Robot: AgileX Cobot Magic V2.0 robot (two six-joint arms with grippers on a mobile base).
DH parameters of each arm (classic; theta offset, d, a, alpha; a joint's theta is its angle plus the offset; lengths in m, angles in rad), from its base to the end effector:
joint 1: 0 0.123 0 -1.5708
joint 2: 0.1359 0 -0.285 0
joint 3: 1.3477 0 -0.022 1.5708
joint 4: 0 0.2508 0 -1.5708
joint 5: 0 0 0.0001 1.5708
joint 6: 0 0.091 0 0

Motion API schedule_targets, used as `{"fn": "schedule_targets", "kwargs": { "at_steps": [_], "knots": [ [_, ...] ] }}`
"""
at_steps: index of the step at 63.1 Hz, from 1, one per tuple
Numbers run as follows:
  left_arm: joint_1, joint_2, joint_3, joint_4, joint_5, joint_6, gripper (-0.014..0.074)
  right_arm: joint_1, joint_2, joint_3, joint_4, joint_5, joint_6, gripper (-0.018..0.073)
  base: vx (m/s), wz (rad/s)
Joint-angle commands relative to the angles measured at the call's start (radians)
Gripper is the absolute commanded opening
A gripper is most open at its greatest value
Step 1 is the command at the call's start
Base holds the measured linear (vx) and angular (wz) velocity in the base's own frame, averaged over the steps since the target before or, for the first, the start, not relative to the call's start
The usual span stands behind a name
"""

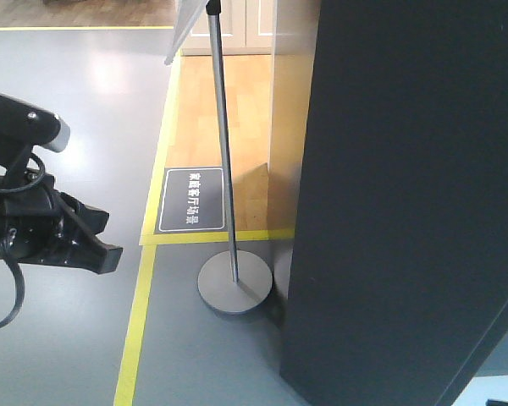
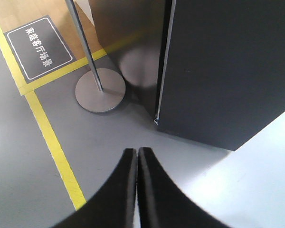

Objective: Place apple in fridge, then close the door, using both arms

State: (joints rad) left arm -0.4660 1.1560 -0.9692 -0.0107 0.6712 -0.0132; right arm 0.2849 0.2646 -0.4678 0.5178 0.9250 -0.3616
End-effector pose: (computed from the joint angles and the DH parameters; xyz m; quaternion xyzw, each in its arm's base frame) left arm 0.2128 -0.1077 0.3305 0.2043 0.8981 -0.0970 0.3772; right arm 0.0302 0.0464 0.2821 -0.2311 0.8324 0.2351 0.4455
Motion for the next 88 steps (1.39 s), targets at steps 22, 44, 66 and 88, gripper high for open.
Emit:
{"fn": "schedule_targets", "kwargs": {
  "at_steps": [22,44,66,88],
  "knots": [
    [0.001,-0.024,-0.021,0.0,-0.037,0.0,-0.0006,-0.005,0.275,-0.027,-0.359,-0.299,0.195,-0.0013,0.0,0.0],
    [0.001,-0.024,-0.021,0.0,-0.037,0.0,-0.0006,-0.005,0.49,-0.189,-0.812,-0.38,0.649,-0.0011,0.0,0.0],
    [0.001,-0.024,-0.021,0.0,-0.037,0.0,-0.0006,-0.008,0.731,-0.353,-1.162,-0.382,0.894,-0.0004,0.0,0.0],
    [0.001,-0.024,-0.021,0.0,-0.037,0.0,-0.0006,-0.276,0.841,-0.516,-0.893,-0.556,0.686,-0.0004,0.0,0.0]
  ]
}}
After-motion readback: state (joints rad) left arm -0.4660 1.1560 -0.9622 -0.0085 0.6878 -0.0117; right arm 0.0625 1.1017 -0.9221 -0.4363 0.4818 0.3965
